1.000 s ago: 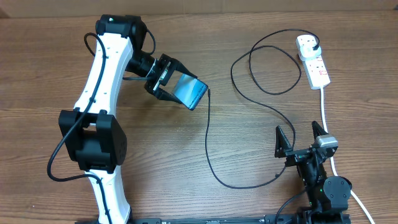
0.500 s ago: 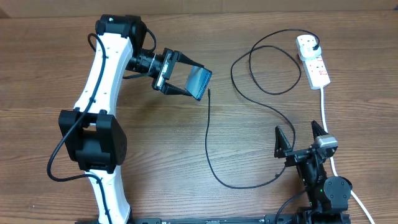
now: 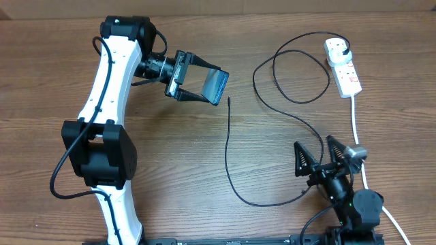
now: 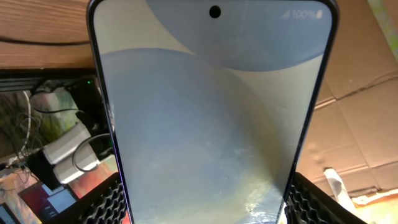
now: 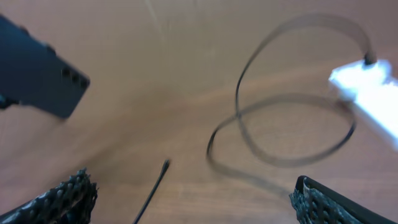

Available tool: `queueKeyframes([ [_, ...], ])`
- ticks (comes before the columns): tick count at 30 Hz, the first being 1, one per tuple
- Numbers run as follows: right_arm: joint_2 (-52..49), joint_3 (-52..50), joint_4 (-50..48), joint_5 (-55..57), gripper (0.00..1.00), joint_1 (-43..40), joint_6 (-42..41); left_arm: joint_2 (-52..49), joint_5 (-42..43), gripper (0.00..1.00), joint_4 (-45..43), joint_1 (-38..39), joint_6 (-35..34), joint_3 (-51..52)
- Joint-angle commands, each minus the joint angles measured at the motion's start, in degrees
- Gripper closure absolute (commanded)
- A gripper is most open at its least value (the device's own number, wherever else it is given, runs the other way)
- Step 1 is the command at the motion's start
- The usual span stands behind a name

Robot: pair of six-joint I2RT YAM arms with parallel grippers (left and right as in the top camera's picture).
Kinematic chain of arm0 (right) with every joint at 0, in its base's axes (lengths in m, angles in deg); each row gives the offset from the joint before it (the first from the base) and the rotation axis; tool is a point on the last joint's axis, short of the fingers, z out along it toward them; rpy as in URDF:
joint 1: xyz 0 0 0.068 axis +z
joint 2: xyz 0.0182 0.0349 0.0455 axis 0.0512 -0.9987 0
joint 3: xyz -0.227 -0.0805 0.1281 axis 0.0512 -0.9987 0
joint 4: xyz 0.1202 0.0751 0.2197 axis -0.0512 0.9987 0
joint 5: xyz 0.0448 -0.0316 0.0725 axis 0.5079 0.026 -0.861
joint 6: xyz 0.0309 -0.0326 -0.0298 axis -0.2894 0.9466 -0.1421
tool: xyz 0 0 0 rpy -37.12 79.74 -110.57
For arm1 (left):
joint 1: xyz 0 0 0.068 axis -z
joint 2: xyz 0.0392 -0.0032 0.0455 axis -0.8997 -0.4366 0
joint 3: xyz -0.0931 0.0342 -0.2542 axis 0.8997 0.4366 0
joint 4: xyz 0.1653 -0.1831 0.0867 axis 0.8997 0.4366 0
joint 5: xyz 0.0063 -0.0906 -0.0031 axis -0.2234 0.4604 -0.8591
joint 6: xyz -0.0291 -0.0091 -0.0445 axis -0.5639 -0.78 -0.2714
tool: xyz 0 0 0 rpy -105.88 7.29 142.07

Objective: Plug charger to phone and switch on socket
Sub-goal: 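Carry the phone toward the table center with the left gripper, then reach the right gripper to the phone held by the left gripper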

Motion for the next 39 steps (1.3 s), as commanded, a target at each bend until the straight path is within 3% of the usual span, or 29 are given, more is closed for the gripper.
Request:
queueKeyframes([
  [1,-3.85,4.59,1.03,-5.64,0.00,0.33,-2.27,-0.04,0.02,0.96,0.15,-0.24,-0.50,-1.77],
  [9,-22.51,23.54,9.57,-15.93,0.00,0.33,-2.27,-0.04,-6.62,0.96,-2.21,-0.20,0.13,-1.77],
  [14,-37.88,36.94,14.40,-28.55,0.00,0.33,-2.25,-0.04,-13.64,0.96,-2.23,-0.15,-1.95,-1.77],
  [19,-51.89,42.45,4.55,-43.08,0.00,0.33,-5.29,-0.04,-19.69,0.96,-3.21,-0.15,-6.45,-1.77],
  [24,-62.47,42.45,-5.25,-43.19,0.00,0.33,-24.50,-0.04,-22.40,0.96,-4.37,-0.13,-9.49,-1.77],
  [29,-70.38,42.45,-8.96,-40.94,0.02,3.10,-27.30,-0.04,-28.79,0.96,-4.35,0.00,-12.57,-1.77],
  [33,-72.46,42.45,-8.33,-30.86,0.12,8.28,-27.85,-0.04,-35.74,0.96,-4.33,0.90,-16.28,-1.77],
  [39,-73.05,42.45,-7.80,-18.03,0.16,16.33,-33.38,-0.04,-42.53,0.96,-4.35,2.89,-20.20,-1.77],
])
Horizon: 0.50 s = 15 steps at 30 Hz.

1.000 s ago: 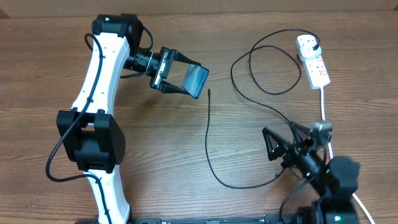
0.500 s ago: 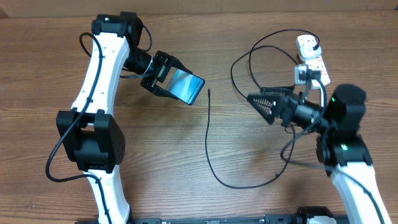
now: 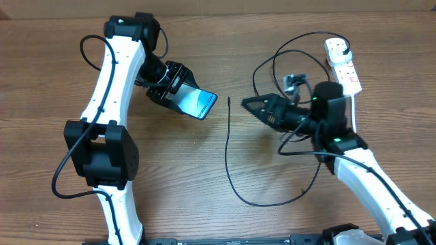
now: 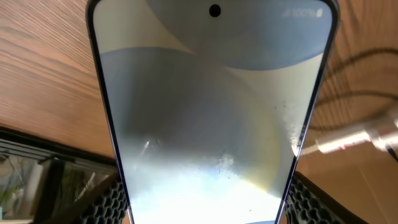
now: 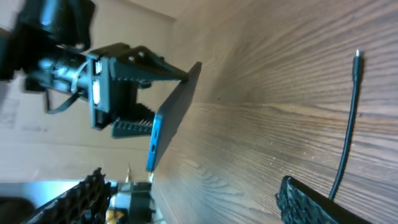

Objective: Plug charger to phone and switch on socket
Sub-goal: 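Reach the right gripper to the phone held by the left gripper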

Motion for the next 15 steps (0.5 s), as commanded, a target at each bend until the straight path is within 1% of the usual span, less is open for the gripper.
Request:
queueKeyframes([
  [1,-0.24,0.87,-0.24,10.38,0.18,4.02,-4.74,-0.04,-6.45,0.96,0.13,2.01,-4.57,-1.64],
  [5,-1.55,0.87,-0.17,13.77,0.22,7.32,-5.97,-0.04,-11.65,0.96,-0.24,4.13,-7.74,-1.64],
  [10,-4.61,0.87,-0.66,16.41,0.31,9.99,-8.35,-0.04,-13.97,0.96,-1.05,6.78,-9.64,-1.64],
  [15,-5.55,0.87,-1.95,20.63,0.32,11.41,-12.22,-0.04,-17.88,0.96,-1.97,9.33,-12.74,-1.64],
])
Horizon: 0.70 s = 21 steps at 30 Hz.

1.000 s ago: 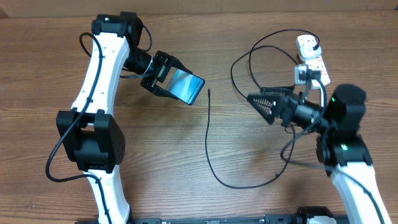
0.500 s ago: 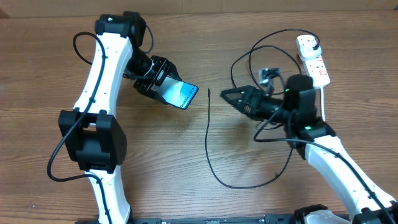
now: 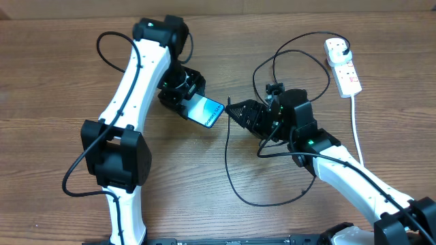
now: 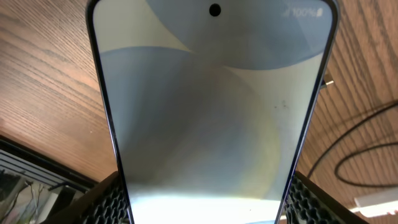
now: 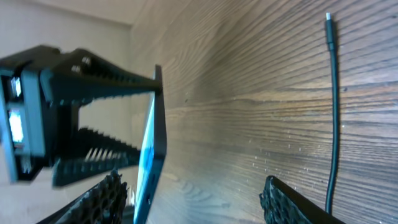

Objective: Plug charger to phone and switch on socket
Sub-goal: 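Reach the right gripper to the phone held by the left gripper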

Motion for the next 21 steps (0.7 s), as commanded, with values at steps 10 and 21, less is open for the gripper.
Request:
queueKeyframes([
  [10,-2.60,0.85,-4.87,2.95,0.36,0.79,-10.19,-0.04,-5.22,0.96,-4.63,5.99,-9.05,-1.64],
  [21,-4.72,0.81,-5.68,3.06,0.50,0.98,-12.15,-0.04,-0.85,0.96,-5.46,6.45,-10.95,-1.64],
])
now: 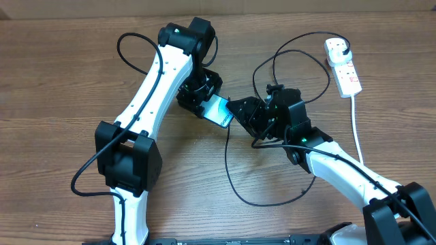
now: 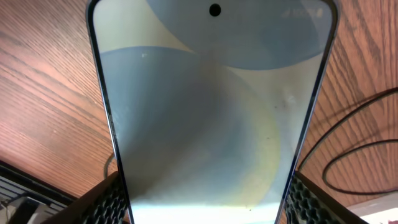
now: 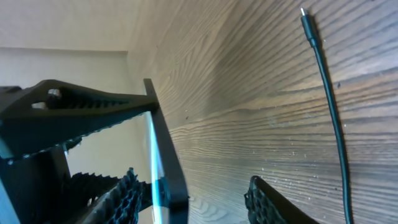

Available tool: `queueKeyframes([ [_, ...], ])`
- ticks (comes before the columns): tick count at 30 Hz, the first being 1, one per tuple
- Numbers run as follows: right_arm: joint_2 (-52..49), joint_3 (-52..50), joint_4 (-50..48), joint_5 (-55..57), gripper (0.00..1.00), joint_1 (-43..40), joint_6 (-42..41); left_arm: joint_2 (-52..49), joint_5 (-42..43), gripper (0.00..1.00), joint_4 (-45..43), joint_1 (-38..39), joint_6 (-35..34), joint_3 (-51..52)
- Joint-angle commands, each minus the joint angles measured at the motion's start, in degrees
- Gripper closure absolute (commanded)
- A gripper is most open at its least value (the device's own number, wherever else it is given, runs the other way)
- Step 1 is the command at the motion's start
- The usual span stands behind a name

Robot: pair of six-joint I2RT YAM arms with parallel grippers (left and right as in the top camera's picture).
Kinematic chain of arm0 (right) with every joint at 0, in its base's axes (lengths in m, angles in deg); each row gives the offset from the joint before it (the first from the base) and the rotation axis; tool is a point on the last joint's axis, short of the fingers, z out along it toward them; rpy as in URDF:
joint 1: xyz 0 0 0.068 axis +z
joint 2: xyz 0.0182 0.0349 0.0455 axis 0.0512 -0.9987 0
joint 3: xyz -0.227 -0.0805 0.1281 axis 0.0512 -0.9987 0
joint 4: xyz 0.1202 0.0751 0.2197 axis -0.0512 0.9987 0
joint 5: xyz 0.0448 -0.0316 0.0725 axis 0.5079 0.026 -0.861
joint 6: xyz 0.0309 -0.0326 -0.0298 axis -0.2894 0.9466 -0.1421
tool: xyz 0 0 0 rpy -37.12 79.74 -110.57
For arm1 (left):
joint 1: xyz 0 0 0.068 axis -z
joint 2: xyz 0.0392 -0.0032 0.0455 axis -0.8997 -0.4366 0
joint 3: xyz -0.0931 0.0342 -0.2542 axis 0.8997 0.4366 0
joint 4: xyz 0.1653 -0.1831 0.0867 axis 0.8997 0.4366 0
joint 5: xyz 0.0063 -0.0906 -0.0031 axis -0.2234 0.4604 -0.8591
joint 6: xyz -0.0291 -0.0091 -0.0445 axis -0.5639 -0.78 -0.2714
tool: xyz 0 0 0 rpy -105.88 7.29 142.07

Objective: Plug charger to phone and switch on socket
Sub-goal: 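Reach the right gripper to the phone held by the left gripper, then grasp the phone edge with the right gripper and release left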

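My left gripper is shut on the phone, whose lit screen fills the left wrist view between the two black pads. My right gripper is open, and the phone's free end stands edge-on between its fingers, nearer the left one. The black charger cable lies on the table with its plug tip bare, to the right of the phone. The white socket strip sits at the far right with the charger's plug in it.
The cable loops between my right arm and the socket strip. A white lead runs from the strip towards the front right. The wooden table carries nothing else in view.
My left arm has carried the phone a little to the right. The phone's free end, then just left of my right gripper, now stands between its open fingers.
My left gripper held the phone raised at the back left while my right gripper was open near the front right edge. Then the right gripper was at the table's middle, facing the phone. The two drew closer, and now the phone's end is inside the right fingers.
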Motion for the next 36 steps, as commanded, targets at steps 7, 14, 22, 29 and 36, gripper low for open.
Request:
queueKeyframes([
  [7,-0.26,0.81,-1.03,-0.35,0.60,0.63,-1.20,-0.04,5.57,0.96,-0.46,0.59,-3.06,-1.64],
  [14,-0.26,0.81,-6.01,-2.21,0.61,1.51,-3.74,-0.04,5.68,0.96,-0.44,0.59,-3.06,-1.64],
  [22,-0.28,0.74,-5.07,-1.97,0.67,1.55,-3.43,-0.04,7.06,0.96,-0.42,0.59,-2.99,-1.64],
  [29,-0.37,0.74,-5.09,-0.57,0.67,2.69,-2.16,-0.04,8.15,0.96,-0.39,0.61,-2.40,-1.64],
  [36,-0.44,0.74,-5.03,1.51,0.68,3.87,-1.70,-0.04,8.13,0.96,-0.07,0.68,-2.16,-1.64],
])
